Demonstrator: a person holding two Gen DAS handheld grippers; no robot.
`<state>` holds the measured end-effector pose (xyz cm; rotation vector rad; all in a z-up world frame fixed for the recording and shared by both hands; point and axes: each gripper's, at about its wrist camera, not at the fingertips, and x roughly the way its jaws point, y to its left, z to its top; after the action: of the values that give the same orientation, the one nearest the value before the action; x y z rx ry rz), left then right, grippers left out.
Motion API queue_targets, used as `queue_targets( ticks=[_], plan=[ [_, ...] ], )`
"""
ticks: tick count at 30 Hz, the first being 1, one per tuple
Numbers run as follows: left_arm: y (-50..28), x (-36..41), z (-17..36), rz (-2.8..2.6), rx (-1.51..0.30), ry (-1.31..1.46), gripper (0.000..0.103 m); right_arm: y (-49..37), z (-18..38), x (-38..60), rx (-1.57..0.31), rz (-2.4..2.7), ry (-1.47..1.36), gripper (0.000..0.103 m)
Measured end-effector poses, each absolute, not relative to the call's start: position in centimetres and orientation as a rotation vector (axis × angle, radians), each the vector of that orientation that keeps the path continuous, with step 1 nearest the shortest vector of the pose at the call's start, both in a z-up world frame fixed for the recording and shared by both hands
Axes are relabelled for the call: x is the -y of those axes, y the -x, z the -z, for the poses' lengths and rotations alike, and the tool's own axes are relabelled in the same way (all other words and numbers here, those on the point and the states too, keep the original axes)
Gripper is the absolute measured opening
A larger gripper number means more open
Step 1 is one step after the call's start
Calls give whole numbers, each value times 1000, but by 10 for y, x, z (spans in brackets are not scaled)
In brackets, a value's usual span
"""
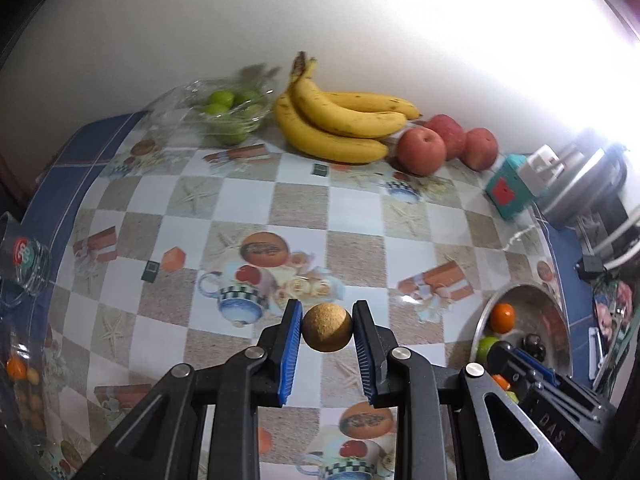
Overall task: Organize fruits
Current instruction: 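Carry the brown fruit with left tool while right tool carries the plum to the basin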
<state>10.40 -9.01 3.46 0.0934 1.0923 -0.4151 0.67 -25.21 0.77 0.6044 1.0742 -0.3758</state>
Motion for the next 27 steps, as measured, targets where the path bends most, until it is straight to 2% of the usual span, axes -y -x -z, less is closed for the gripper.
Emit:
queue_targets(
  ticks=[13, 27],
  plan=[
    [-54, 167, -35, 580, -1061, -259, 28, 33, -3, 307, -1053, 529, -692, 29],
    [0, 229, -8, 744, -1127, -383, 28, 79, 0, 346, -1026, 643, -766, 29]
  ],
)
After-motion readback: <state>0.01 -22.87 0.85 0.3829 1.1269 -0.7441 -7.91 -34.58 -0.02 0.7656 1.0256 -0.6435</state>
